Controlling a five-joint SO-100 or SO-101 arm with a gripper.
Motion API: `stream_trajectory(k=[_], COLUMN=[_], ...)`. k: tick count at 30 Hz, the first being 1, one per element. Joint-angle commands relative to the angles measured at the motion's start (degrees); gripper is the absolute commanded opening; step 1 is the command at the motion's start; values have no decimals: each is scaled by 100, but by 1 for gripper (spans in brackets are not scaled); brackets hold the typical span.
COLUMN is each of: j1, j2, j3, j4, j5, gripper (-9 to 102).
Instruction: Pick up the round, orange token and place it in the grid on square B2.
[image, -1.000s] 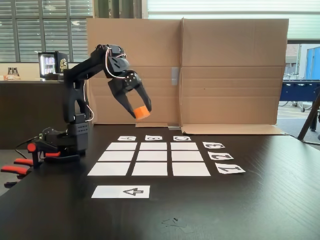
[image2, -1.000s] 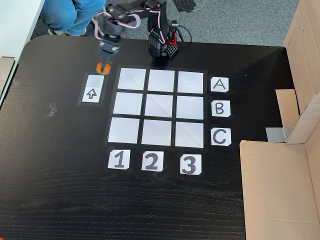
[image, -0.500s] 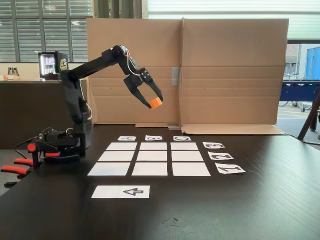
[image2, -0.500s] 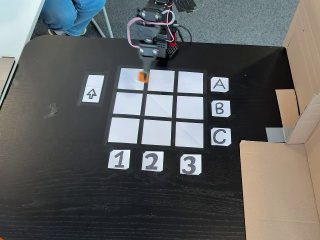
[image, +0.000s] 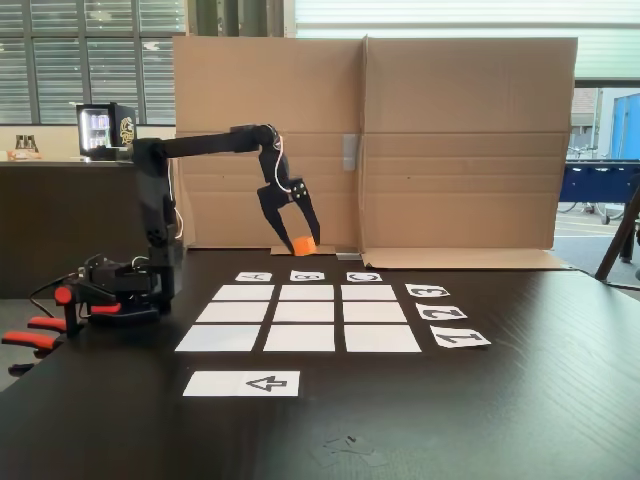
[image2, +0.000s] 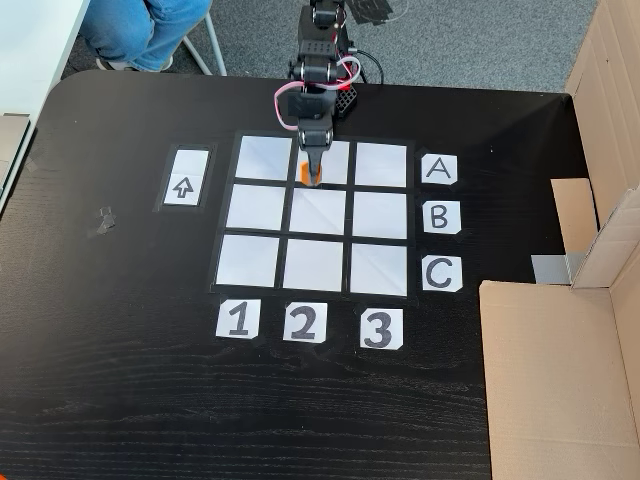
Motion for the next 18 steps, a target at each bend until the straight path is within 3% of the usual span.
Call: stream_trajectory(k=[1,18], j1=[70,-220], j2=[-220,-1354], j3=[9,387], j4=[-272,-914], j5=[44,694], gripper=[-1,-1])
